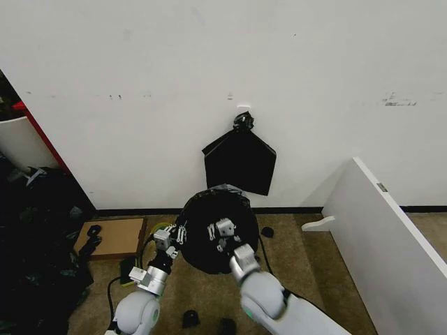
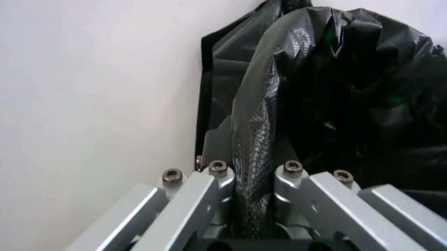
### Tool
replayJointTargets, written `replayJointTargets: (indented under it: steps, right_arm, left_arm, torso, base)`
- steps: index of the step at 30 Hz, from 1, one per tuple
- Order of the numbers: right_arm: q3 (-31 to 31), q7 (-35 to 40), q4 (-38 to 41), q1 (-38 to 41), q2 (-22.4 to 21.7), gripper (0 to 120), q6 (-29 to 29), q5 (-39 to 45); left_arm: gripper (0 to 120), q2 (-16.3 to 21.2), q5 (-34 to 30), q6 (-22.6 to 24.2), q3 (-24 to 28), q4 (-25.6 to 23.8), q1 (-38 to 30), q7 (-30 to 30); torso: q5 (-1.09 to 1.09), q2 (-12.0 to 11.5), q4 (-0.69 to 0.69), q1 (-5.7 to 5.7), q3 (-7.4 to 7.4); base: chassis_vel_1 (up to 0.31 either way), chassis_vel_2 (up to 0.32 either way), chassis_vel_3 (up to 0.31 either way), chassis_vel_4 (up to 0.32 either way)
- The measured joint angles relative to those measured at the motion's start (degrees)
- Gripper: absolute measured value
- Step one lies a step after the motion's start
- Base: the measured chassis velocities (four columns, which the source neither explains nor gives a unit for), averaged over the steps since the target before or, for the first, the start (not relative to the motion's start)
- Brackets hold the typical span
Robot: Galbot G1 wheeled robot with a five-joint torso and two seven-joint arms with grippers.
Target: Place the garbage bag over the trash bin.
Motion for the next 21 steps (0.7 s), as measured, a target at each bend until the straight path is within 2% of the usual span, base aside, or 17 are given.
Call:
replayJointTargets:
  steps: [3, 4, 5, 6, 8, 10, 11, 12, 13, 17, 18, 19, 20, 21]
  right_arm:
    - [2.96, -6.03, 5.82, -3.71, -3.85, 50, 5.4, 3.11]
    - [2.96, -6.03, 5.82, -3.71, -3.85, 50, 5.4, 3.11]
    - [4.2, -7.82, 8.81, -5.18, -5.49, 54, 6.88, 5.93]
    - [4.78, -8.27, 10.48, -5.82, -6.25, 56, 7.31, 7.63]
    - [6.44, -6.06, 16.58, -6.97, -7.98, 66, 6.4, 13.95]
    - [8.39, 0.87, 21.38, -6.41, -8.47, 73, 2.02, 18.78]
    - [10.41, 5.42, 23.2, -5.55, -8.77, 78, -2.18, 21.49]
    - [10.41, 5.42, 23.2, -5.55, -8.77, 78, -2.18, 21.49]
    - [12.23, 8.37, 23.94, -4.78, -9.31, 84, -5.72, 22.97]
    - [17.54, 11.29, 24.16, -4.08, -13.26, 98, -18.01, 25.25]
    - [18.38, 11.53, 24.4, -4.11, -14.43, 99, -22.28, 26.74]
    - [18.69, 11.73, 24.5, -4.06, -14.97, 100, -24.64, 27.62]
    - [18.69, 11.73, 24.5, -4.06, -14.97, 100, -24.64, 27.62]
    - [18.84, 11.85, 24.41, -3.81, -15.54, 100, -27.61, 28.4]
  left_arm:
    - [4, 0.72, -3.56, -5.0, -0.55, 3.24, -0.55, 8.69]
    - [4, 0.72, -3.56, -5.0, -0.55, 3.24, -0.55, 8.69]
    - [4, 0.84, -5.29, -7.24, -0.73, 5.12, -0.88, 12.62]
    - [4, 0.92, -6.09, -8.04, -0.83, 5.88, -0.97, 14.33]
    - [4, 1.08, -8.32, -9.98, -1.19, 7.74, -1.13, 19.27]
    - [4, 1.1, -9.41, -11.78, -1.42, 9.23, -1.39, 22.89]
    - [4, 1.1, -9.47, -12.56, -1.5, 9.96, -1.55, 24.53]
    - [4, 1.1, -9.47, -12.56, -1.5, 9.96, -1.55, 24.53]
    - [4, 1.12, -9.46, -13.09, -1.55, 10.46, -1.68, 25.36]
    - [4, 1.42, -9.17, -14.1, -1.8, 10.7, -1.81, 26.64]
    - [4, 1.51, -9.1, -14.15, -1.83, 10.37, -1.68, 26.73]
    - [4, 1.58, -9.09, -14.17, -1.84, 10.03, -1.55, 26.76]
    - [4, 1.58, -9.09, -14.17, -1.84, 10.03, -1.55, 26.76]
    - [4, 1.64, -9.09, -14.2, -1.88, 9.55, -1.34, 26.81]
  torso:
    - [0.03, 0.0, 0.0, 0.0, 0.0]
    - [0.03, 0.0, 0.0, 0.0, 0.0]
    - [-0.01, 0.0, -0.02, 0.0, 0.0]
    - [-0.03, 0.0, -0.03, 0.0, 0.0]
    - [0.0, 0.0, -0.03, 0.0, 0.0]
    - [0.0, 0.01, 0.0, -0.01, -0.01]
    - [-0.01, 0.0, 0.0, 0.0, -0.01]
    - [-0.01, 0.0, 0.0, 0.0, -0.01]
    - [0.0, 0.0, 0.0, 0.0, 0.0]
    - [0.02, 0.0, 0.0, 0.0, 0.0]
    - [0.0, 0.0, -0.01, 0.0, 0.01]
    - [0.0, 0.0, -0.01, 0.0, 0.0]
    - [0.0, 0.0, -0.01, 0.0, 0.0]
    - [0.0, 0.0, -0.02, 0.0, 0.0]
  base:
    - [0.0, 0.0, 0.0, 0.0]
    - [0.0, 0.0, 0.0, 0.0]
    - [0.0, 0.0, 0.0, 0.0]
    - [0.0, 0.0, 0.0, 0.0]
    - [0.0, 0.0, 0.0, 0.0]
    - [0.0, 0.0, 0.0, 0.0]
    - [0.0, 0.0, 0.0, 0.0]
    - [0.0, 0.0, 0.0, 0.0]
    - [0.0, 0.0, 0.0, 0.0]
    - [0.0, 0.0, 0.0, 0.0]
    - [0.0, 0.0, 0.0, 0.0]
    - [0.0, 0.0, 0.0, 0.0]
    - [0.0, 0.0, 0.0, 0.0]
    - [0.0, 0.0, 0.0, 0.0]
